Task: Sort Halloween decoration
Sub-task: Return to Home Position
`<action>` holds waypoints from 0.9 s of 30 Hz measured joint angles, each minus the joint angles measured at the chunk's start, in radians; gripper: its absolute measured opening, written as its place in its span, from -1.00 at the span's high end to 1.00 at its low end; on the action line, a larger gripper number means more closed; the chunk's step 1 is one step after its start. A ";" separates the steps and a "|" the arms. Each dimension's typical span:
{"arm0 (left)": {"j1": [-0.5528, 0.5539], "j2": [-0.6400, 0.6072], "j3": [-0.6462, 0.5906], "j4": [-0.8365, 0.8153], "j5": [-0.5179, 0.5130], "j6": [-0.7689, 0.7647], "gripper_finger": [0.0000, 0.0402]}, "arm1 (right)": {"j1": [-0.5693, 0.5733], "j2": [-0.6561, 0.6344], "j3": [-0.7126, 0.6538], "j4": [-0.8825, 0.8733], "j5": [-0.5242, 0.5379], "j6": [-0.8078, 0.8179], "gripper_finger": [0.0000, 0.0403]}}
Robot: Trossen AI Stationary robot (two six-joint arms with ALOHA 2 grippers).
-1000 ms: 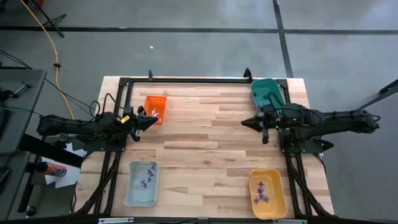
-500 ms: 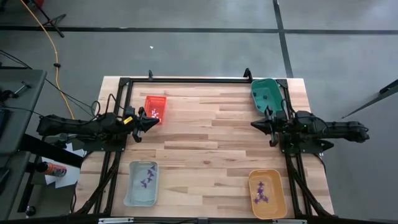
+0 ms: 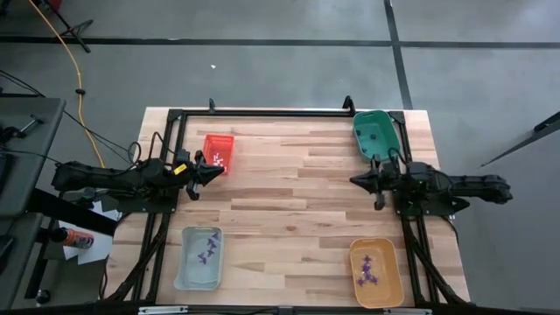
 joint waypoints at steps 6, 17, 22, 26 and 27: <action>0.000 0.000 0.000 -0.003 0.000 0.000 1.00 | -0.001 0.027 0.000 -0.002 -0.004 -0.023 1.00; 0.000 0.000 0.000 -0.003 0.000 0.000 1.00 | 0.003 0.007 0.000 -0.002 -0.007 -0.008 1.00; 0.000 -0.037 0.000 -0.013 0.000 0.000 1.00 | 0.009 -0.034 -0.001 0.029 -0.007 -0.009 1.00; 0.000 -0.166 0.001 -0.083 -0.002 0.000 1.00 | 0.009 -0.034 -0.001 0.030 -0.007 -0.009 1.00; 0.000 -0.206 0.001 -0.105 -0.002 0.000 1.00 | 0.009 -0.030 -0.001 0.028 -0.007 -0.009 1.00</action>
